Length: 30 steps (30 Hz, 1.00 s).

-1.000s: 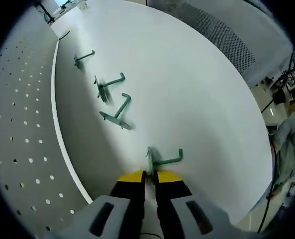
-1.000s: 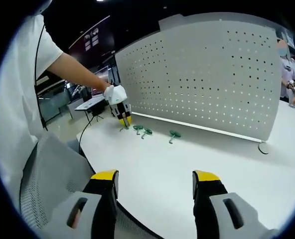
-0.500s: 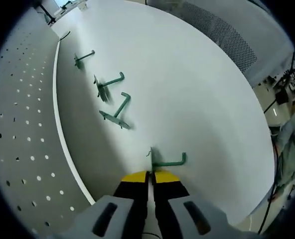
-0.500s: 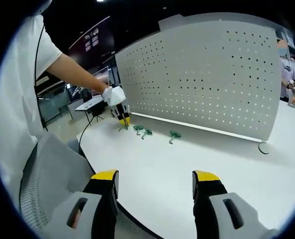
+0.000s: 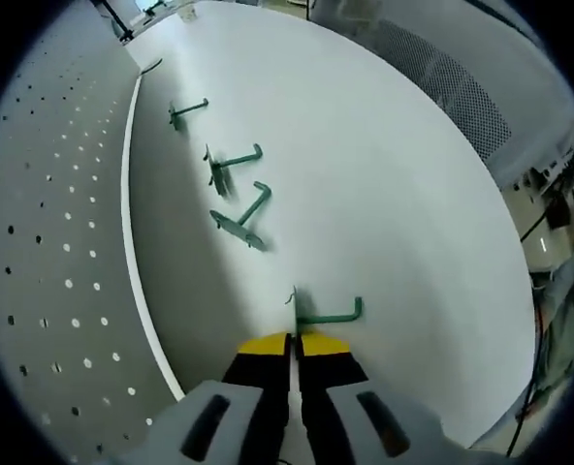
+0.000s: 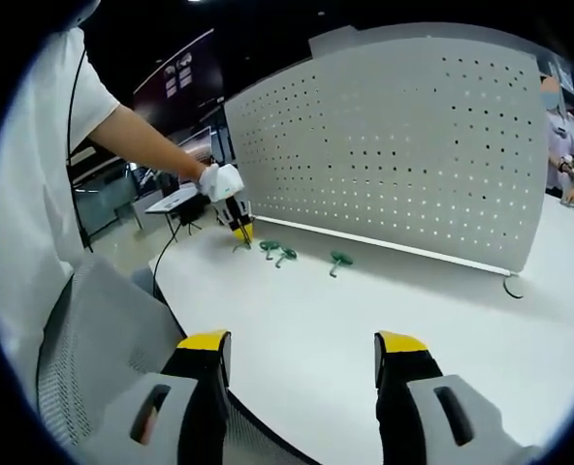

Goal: Insert the hook assembly into the mounting plate slot until the hook locks in place.

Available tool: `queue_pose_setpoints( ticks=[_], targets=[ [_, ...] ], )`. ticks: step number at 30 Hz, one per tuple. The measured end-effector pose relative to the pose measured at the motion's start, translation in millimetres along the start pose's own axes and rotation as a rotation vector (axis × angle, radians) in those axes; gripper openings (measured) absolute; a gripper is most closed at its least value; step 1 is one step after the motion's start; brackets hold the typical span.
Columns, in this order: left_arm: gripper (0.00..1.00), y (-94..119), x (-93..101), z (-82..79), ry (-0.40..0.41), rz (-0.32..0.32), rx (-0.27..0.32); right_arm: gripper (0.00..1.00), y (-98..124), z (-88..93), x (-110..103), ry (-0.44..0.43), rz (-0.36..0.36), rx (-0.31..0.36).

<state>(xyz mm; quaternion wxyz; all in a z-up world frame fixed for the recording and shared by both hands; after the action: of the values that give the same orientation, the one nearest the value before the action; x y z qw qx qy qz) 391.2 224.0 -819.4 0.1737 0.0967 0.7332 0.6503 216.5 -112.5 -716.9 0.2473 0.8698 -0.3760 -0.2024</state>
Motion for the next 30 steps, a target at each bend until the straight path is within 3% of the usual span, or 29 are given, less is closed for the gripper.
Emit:
queue_pose_setpoints(
  ticks=[4,5,6,8,14,24,30],
  targets=[
    [0.01,9,-9.3,-2.8,0.082,-0.061,0.056,0.58,0,-0.8,1,-0.003,0.002,0.005],
    [0.01,11,-10.5,-5.5,0.147,-0.061,0.088,0.58,1,-0.6,1,-0.003,0.004,0.004],
    [0.01,12,-8.5,-5.5,0.159,-0.044,0.092,0.58,1,-0.7,1,-0.005,0.003,0.006],
    [0.01,15,-9.7,-2.3,0.131,-0.063,0.072,0.58,1,-0.6,1,-0.001,0.0,0.006],
    [0.01,23,-9.3,-7.1,0.145,-0.091,0.101,0.58,2,-2.2,1,-0.001,0.001,0.015],
    [0.01,36,-20.0,-16.6,0.259,-0.145,0.162,0.58,4,-6.7,3,-0.008,0.006,0.04],
    [0.01,44,-20.2,-21.7,0.286,-0.163,0.182,0.58,5,-8.6,2,-0.005,0.008,0.048]
  ],
)
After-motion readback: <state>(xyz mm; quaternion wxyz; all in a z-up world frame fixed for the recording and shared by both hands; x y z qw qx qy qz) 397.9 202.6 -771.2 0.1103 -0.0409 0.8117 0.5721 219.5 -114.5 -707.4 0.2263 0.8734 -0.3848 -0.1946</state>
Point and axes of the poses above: the point that each gripper's makers call its tool centre point, and the gripper's own axes: y roughly backward along the fingers, x roughly to its right, z roughly out of its underside, the point moved 1 cm from there along y, roughly backward along the fingers, and after that the axes turned 8 degrees about -x, right-handed, at the moved point
